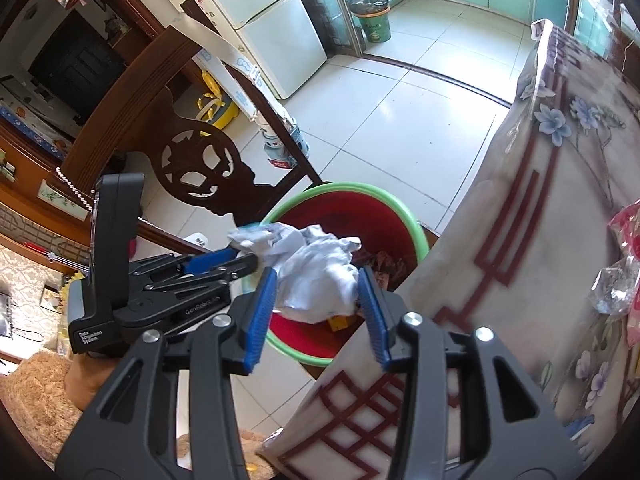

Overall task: Collect trash
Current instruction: 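Carry the snack bag and tissue to the red bucket and open both tools, then grasp the clear plastic wrapper with the left tool while the right tool grasps the pink snack bag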

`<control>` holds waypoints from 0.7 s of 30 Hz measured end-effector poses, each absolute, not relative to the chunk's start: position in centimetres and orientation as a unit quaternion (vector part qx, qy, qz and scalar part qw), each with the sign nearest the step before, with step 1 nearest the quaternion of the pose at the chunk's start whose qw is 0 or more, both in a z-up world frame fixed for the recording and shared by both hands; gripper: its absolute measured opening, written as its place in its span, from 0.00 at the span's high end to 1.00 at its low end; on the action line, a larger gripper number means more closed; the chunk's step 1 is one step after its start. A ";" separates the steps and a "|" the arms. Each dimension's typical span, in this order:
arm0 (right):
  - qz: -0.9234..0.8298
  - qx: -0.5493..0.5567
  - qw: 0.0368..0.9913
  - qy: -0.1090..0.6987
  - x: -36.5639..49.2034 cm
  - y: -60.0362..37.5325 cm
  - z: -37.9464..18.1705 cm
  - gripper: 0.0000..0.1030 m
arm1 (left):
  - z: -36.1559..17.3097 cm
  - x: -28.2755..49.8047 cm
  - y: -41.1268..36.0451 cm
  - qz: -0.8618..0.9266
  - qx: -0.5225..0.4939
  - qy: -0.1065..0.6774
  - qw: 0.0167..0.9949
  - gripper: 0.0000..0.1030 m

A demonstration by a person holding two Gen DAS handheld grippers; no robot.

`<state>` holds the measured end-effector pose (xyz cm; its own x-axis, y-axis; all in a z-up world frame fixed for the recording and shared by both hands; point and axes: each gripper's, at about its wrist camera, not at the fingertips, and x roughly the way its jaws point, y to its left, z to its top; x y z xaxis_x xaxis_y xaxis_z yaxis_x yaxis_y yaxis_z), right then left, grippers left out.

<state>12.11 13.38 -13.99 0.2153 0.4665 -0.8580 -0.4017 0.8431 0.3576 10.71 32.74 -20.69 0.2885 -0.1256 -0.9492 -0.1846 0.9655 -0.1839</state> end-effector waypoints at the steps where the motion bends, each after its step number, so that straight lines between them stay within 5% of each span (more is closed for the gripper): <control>1: 0.280 0.030 0.779 0.560 12.0 13.4 -13.9 0.60 | -20.6 10.6 32.8 0.019 -0.128 0.596 0.793 0.65; 21: 0.237 0.067 0.803 0.542 9.8 8.5 -12.6 0.59 | -18.8 10.8 29.6 -0.014 -0.105 0.580 0.808 0.65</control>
